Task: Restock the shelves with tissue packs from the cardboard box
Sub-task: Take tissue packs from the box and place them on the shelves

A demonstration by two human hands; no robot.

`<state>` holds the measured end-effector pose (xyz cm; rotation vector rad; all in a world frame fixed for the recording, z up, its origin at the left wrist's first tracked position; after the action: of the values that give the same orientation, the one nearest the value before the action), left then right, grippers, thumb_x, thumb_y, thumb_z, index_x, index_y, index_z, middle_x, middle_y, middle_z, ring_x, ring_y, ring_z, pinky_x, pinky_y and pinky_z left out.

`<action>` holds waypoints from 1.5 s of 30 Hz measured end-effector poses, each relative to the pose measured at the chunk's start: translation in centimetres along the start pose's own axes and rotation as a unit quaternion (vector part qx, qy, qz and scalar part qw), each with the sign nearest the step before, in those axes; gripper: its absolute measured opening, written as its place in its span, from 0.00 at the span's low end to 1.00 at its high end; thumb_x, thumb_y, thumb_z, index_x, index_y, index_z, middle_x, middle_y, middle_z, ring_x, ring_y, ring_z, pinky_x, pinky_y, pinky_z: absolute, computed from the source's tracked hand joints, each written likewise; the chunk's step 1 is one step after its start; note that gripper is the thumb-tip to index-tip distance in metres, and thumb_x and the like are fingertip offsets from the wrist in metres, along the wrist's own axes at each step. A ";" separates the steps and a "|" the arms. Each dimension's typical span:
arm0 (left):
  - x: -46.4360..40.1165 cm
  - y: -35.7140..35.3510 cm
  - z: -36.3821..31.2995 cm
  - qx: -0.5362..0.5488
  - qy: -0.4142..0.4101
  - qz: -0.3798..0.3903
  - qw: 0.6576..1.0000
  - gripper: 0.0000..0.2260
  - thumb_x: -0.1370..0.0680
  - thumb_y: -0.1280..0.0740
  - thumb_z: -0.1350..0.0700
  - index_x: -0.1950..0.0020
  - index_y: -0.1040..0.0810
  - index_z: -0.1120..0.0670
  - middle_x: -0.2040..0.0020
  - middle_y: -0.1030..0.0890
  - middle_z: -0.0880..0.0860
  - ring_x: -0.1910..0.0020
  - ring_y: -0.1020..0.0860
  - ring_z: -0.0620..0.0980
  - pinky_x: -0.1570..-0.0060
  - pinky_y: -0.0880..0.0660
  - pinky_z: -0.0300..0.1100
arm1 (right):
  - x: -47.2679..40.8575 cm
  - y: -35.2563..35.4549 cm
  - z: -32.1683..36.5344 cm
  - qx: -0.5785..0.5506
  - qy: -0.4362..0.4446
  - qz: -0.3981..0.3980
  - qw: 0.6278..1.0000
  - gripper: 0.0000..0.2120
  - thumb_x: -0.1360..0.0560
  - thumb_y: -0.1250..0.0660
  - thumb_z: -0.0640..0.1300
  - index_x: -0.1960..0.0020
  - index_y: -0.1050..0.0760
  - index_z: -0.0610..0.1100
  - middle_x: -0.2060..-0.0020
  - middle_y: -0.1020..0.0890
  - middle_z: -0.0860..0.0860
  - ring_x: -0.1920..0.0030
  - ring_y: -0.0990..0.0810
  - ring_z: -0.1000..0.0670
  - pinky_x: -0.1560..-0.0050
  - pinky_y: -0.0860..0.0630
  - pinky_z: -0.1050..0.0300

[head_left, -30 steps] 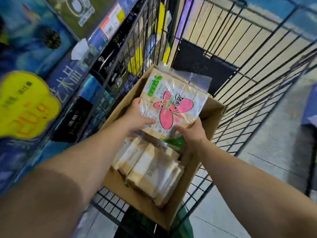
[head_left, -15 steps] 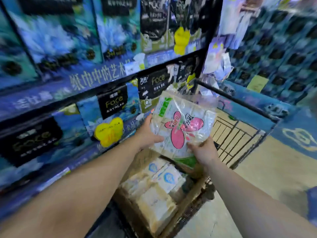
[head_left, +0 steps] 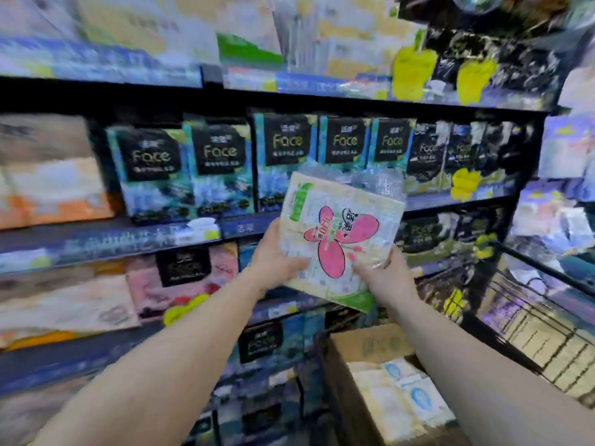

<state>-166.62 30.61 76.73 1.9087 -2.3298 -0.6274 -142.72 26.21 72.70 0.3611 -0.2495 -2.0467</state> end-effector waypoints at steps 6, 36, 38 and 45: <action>5.8 14.9 0.9 -0.034 0.011 -0.086 0.996 0.42 0.30 0.23 0.54 0.24 0.46 0.47 0.34 0.28 0.47 0.39 0.25 0.50 0.37 0.28 0.51 | 5.3 -11.8 8.5 -0.051 0.044 0.079 0.995 0.33 0.32 0.24 0.52 0.32 0.33 0.51 0.43 0.20 0.52 0.44 0.20 0.47 0.41 0.24 0.48; 23.3 57.3 14.9 -0.015 0.035 -0.315 0.948 0.41 0.31 0.23 0.55 0.24 0.42 0.44 0.29 0.30 0.46 0.33 0.29 0.49 0.34 0.29 0.52 | 25.4 -50.3 28.2 -0.072 0.138 0.273 0.950 0.34 0.31 0.24 0.50 0.29 0.35 0.54 0.47 0.20 0.60 0.47 0.19 0.52 0.43 0.21 0.45; 24.2 58.1 15.2 0.004 0.047 -0.344 0.938 0.42 0.32 0.23 0.54 0.25 0.42 0.43 0.30 0.29 0.46 0.34 0.28 0.49 0.35 0.28 0.55 | 25.7 -51.2 28.9 -0.061 0.148 0.281 0.946 0.33 0.30 0.25 0.50 0.30 0.35 0.54 0.50 0.21 0.61 0.47 0.19 0.51 0.44 0.21 0.45; 34.1 65.7 16.9 -0.008 0.089 -0.485 0.870 0.41 0.31 0.23 0.57 0.25 0.43 0.48 0.34 0.27 0.50 0.38 0.25 0.52 0.39 0.26 0.55 | 34.1 -59.3 33.0 -0.037 0.210 0.352 0.911 0.41 0.31 0.26 0.56 0.24 0.43 0.55 0.38 0.23 0.56 0.40 0.22 0.48 0.45 0.23 0.51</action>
<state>-240.35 12.42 77.27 2.9017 -1.1082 -0.4510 -218.38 25.47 79.20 0.5589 -0.0229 -1.2265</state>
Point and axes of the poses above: each hand's wrist, its own x-axis away from the middle knuckle, its own y-axis out of the back of the hand, z = x × y, the point moved 10 cm from there along -x, towards the middle knuckle
